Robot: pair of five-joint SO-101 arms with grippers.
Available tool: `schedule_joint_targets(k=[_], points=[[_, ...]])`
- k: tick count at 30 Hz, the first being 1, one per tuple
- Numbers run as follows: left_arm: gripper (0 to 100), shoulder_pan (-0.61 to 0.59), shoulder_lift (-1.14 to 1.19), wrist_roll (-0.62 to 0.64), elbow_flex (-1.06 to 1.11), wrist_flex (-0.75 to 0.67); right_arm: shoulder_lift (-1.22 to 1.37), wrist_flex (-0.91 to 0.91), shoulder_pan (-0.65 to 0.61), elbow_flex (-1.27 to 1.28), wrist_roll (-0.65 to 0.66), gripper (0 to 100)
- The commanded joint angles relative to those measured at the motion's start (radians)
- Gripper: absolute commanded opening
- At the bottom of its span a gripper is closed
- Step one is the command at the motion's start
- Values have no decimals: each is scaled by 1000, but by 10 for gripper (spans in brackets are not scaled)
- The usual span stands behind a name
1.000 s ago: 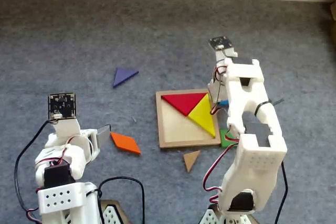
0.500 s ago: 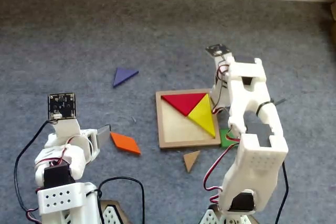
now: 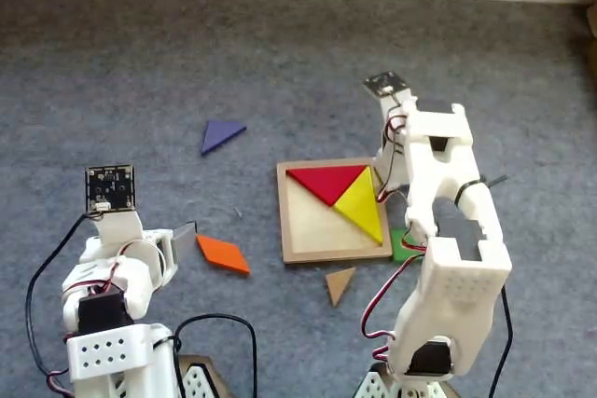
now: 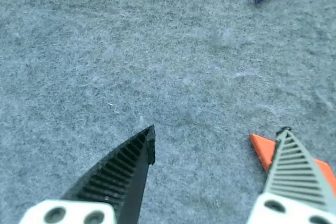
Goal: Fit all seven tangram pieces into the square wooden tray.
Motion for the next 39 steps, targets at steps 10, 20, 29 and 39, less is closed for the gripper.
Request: schedule_joint_targets(k=[10, 20, 29, 39], points=[[347, -10, -8, -8, -7, -12, -16, -71, -2, -39, 44, 143], [347, -10, -8, -8, -7, -12, -22, 13, 2, -48, 44, 80], [347, -10, -8, -8, -7, -12, -79, 91, -2, -133, 18, 98], [347, -10, -8, -8, -7, -12, -71, 39, -76, -131, -147, 207]])
